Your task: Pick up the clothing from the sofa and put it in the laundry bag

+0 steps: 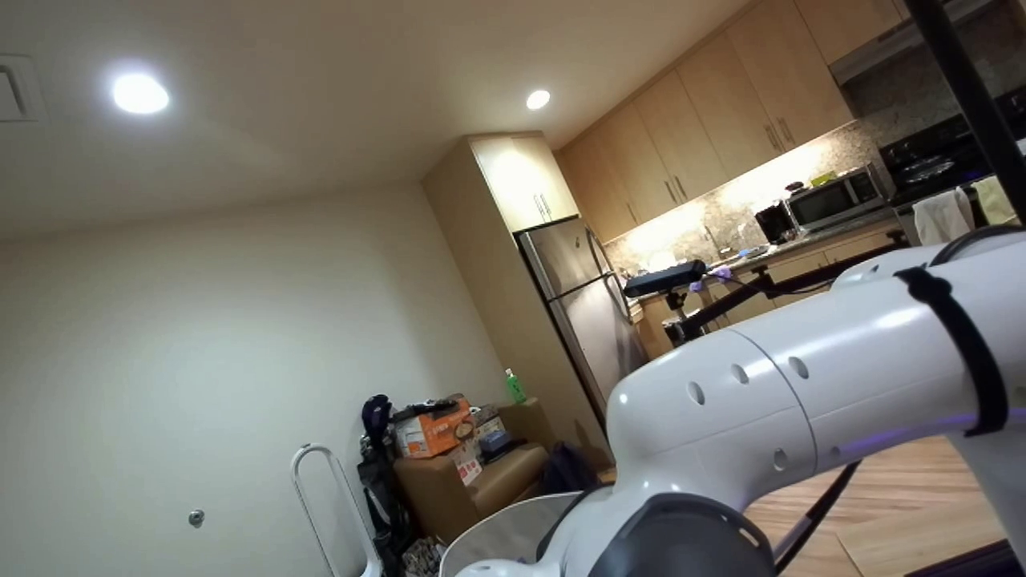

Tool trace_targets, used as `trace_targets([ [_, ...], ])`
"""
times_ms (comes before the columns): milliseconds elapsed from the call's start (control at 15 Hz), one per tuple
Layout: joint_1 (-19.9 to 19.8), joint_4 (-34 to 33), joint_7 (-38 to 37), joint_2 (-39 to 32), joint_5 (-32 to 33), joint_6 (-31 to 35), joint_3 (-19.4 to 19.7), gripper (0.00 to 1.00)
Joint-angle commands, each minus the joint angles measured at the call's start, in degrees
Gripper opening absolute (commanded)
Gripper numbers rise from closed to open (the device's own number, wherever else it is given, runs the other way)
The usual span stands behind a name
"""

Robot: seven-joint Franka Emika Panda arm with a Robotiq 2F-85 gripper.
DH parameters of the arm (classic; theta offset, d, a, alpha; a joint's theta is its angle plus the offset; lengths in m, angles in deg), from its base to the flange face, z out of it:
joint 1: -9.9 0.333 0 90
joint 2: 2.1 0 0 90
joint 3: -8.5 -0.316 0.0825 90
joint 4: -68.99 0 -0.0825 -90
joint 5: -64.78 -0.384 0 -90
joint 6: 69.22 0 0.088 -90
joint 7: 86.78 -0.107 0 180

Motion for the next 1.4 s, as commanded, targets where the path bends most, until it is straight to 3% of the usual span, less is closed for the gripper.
trace_targets([
  [0, -1.1, 1.12, 5.92, 0.0, -0.21, 1.64, -0.85, 1.0],
  [67, -1.14, 1.06, 7.06, 0.0, -0.19, 1.48, -0.81, 0.75],
  [200, -1.32, 0.95, 8.68, 0.0, -0.5, 1.48, -0.94, 0.68],
  [800, -3.3, -0.04, 12.86, 0.02, -3.08, 0.63, -3.36, 0.07],
  [1067, -4.14, -3.02, 13.33, 0.07, -4.84, -2.38, -4.01, 0.01],
  [1267, -3.85, -7.19, 9.86, 0.15, -5.05, -5.74, -1.99, 0.05],
  [1333, -4.27, -5.85, 7.15, 1.96, -4.28, -5.0, -1.39, 0.06],
])
